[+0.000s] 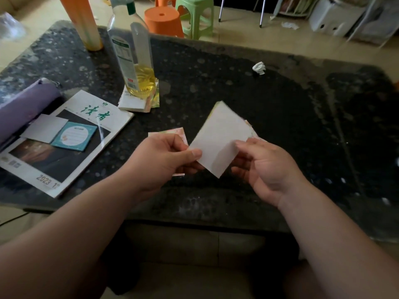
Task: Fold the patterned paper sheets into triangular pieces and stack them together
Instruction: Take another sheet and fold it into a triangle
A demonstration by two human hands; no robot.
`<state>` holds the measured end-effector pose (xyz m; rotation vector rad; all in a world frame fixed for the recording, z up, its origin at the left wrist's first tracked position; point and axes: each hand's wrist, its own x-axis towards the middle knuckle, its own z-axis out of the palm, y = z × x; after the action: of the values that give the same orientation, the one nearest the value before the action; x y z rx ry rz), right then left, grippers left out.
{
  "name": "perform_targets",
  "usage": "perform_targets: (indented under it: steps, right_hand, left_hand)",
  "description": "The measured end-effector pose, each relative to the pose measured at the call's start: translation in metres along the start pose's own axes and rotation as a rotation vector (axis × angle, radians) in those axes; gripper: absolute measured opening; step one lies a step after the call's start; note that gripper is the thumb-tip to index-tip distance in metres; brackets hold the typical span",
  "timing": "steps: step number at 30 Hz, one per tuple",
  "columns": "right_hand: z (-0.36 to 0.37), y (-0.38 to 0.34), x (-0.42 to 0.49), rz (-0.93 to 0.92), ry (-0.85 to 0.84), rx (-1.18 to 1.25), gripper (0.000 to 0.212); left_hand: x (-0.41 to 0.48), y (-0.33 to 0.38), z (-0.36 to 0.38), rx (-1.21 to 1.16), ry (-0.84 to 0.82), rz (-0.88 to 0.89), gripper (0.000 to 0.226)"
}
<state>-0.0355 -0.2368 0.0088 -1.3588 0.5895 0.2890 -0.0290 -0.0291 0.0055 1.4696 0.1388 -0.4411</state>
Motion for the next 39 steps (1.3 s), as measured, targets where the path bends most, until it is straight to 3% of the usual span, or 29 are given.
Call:
perform_targets:
  steps: [4, 8, 12, 15, 20, 29, 39]
  right_hand:
    - [-0.018, 0.008, -0.001, -0.121, 0.162, -0.144, 0.011]
    - [-0.028, 0.012, 0.000, -0.169, 0.173, -0.207, 0.019]
    - [-0.036, 0.009, 0.000, -0.098, -0.006, -0.179, 0.022]
    - [-0.039, 0.008, -0.001, -0.051, -0.175, -0.244, 0.026]
    - [-0.038, 0.009, 0.000, -0.021, -0.272, -0.261, 0.027]
    - [-0.036, 0.009, 0.001, -0.003, -0.267, -0.242, 0.027]
    - [-0.028, 0.007, 0.000, 0.039, -0.038, -0.286, 0.006]
  left_hand:
    - [-0.003, -0.008, 0.014, 0.218, -0.037, -0.054, 0.020]
    - [-0.006, -0.009, 0.027, 0.103, -0.153, -0.177, 0.028]
    - [0.001, -0.003, 0.031, -0.196, -0.130, -0.324, 0.042]
    - [0.005, -0.004, 0.032, -0.141, -0.086, -0.340, 0.039]
    - [0.002, 0.004, 0.037, -0.140, -0.061, -0.384, 0.030]
    - [0.005, -0.001, 0.033, -0.139, -0.062, -0.335, 0.027]
    - [0.008, -0.005, 0.032, 0.200, 0.089, -0.113, 0.022]
